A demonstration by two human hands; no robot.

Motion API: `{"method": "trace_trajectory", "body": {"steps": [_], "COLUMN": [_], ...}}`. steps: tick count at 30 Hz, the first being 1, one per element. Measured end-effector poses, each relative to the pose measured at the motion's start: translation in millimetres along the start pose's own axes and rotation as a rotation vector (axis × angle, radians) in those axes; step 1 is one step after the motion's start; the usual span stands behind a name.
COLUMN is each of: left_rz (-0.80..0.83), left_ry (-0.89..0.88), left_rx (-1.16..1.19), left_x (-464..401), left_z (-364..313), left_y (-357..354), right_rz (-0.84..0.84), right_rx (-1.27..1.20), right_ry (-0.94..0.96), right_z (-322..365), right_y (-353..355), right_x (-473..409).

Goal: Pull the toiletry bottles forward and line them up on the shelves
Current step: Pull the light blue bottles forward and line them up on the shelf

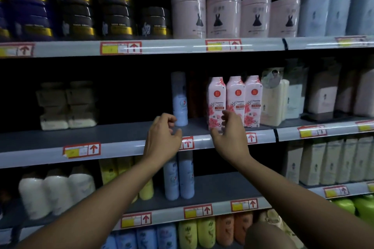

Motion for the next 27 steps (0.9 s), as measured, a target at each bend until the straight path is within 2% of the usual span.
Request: {"method": "trace_trajectory", "body": {"steps": [4, 13, 18, 27], "left_rz": [-0.007, 0.029, 0.019, 0.010], "left_ry": [0.003, 0.157, 0.231, 0.249], "left_rx": [-0.004, -0.021, 0.002, 0.052], "left_x": [-35, -114, -141, -147], "left_z": [7, 45, 55, 64], "left_y": [-6, -39, -53, -54], "right_rz": [-0.087, -0.332, -0.437, -0.373], "right_rx": [0.094, 0.274, 0.271, 0.114], "right_ry": [-0.064, -0.239, -0.221, -0.013], "right_z": [-6, -19, -26, -26], "right_y": [-8, -47, -57, -57], "right_x": [-24, -54, -58, -48]}}
Point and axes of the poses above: each hand's wrist, its own x-axis away from the middle knuckle, its own y-axis out of the back of the hand, z = x × y, the point moved 4 cm from there along -x, towards the middle knuckle, and after that the axes turned 12 degrees about z, right-handed, at the moved point
